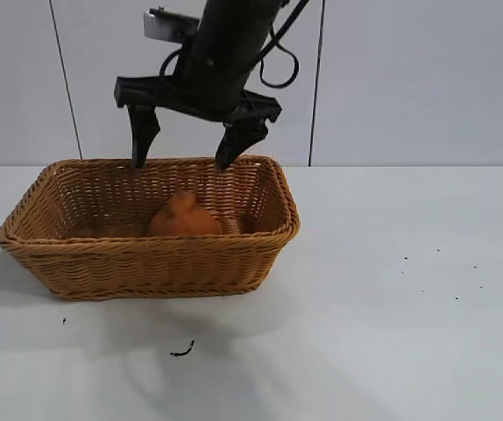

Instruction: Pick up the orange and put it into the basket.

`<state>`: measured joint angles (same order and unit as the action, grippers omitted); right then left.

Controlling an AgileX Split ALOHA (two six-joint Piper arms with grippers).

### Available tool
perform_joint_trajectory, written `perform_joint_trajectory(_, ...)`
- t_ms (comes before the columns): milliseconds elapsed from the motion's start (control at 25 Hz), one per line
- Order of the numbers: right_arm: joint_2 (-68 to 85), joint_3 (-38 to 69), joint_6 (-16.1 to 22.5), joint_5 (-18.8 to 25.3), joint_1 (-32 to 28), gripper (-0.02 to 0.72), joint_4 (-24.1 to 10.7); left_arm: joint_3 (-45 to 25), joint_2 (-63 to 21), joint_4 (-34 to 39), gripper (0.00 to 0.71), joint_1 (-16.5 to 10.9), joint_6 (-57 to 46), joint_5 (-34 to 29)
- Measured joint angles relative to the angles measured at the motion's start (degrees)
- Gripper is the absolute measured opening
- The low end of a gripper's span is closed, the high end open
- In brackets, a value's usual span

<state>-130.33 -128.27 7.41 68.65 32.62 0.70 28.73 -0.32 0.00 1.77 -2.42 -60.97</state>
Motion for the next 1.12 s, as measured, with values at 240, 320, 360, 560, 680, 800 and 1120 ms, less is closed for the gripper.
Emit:
perform_joint_trajectory(240, 0.2, -0.5, 0.4, 1.1, -10.5, 0.664, -1.7, 0.0, 0.0, 0.0, 0.666, 0.0, 0.0, 0.0)
perform_joint_trajectory(320, 0.2, -0.5, 0.4, 1.1, -13.9, 0.662, -2.4, 0.0, 0.0, 0.0, 0.666, 0.0, 0.0, 0.0)
perform_joint_trajectory(360, 0.2, -0.5, 0.1, 1.1, -15.1, 0.662, -2.6, 0.0, 0.0, 0.0, 0.666, 0.0, 0.0, 0.0)
perform_joint_trajectory(560, 0.2, -0.5, -0.2, 1.1, -23.5, 0.66, -2.9, 0.0, 0.0, 0.0, 0.666, 0.0, 0.0, 0.0)
perform_joint_trajectory(680, 0.2, -0.5, -0.2, 1.1, -27.1, 0.659, -3.0, 0.0, 0.0, 0.0, 0.666, 0.0, 0.0, 0.0)
perform_joint_trajectory(800, 0.2, -0.4, -0.3, 1.1, -30.0, 0.659, -3.0, 0.0, 0.0, 0.0, 0.666, 0.0, 0.0, 0.0)
perform_joint_trajectory(1120, 1.9, 8.7, -2.2, 1.0, -32.4, 0.64, -2.8, 0.0, 0.0, 0.0, 0.666, 0.0, 0.0, 0.0)
